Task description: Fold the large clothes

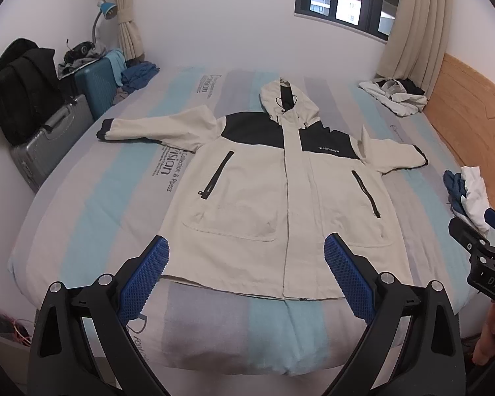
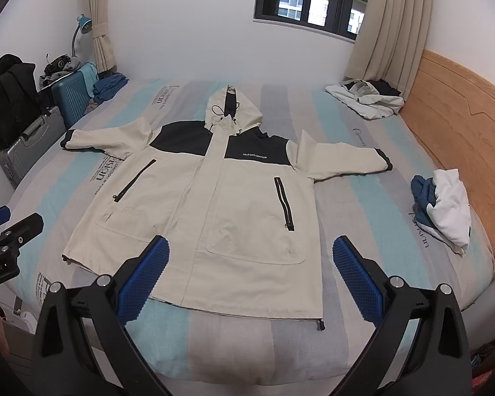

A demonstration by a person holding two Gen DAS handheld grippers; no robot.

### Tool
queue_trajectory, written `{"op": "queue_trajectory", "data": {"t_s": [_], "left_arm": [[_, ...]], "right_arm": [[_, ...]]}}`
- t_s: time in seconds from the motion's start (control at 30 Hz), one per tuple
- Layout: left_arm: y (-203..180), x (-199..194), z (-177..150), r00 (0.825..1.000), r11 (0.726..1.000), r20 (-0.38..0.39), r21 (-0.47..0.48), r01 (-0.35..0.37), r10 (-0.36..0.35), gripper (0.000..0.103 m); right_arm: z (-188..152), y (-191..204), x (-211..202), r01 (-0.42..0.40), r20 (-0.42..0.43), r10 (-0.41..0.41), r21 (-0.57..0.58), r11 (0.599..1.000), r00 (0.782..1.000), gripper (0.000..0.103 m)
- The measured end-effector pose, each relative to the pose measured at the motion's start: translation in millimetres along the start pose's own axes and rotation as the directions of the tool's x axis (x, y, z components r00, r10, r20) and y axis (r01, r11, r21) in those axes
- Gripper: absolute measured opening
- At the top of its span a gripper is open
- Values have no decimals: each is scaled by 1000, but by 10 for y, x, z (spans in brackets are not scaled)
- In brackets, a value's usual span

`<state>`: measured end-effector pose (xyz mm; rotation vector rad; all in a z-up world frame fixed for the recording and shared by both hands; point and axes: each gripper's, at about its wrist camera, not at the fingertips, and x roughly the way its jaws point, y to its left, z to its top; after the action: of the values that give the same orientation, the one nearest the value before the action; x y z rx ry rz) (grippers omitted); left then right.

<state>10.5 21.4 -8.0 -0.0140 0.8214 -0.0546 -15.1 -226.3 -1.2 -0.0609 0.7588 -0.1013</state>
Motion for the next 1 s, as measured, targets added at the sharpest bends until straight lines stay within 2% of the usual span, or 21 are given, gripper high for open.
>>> {"op": "queue_trajectory", "data": {"t_s": [1.0], "left_arm": [[-38,-83,-46,1000,1000,11,17,-2,2,94]], "right_arm": [[-41,-15,8,-2,-13,2,7,1000,1000,96]]}}
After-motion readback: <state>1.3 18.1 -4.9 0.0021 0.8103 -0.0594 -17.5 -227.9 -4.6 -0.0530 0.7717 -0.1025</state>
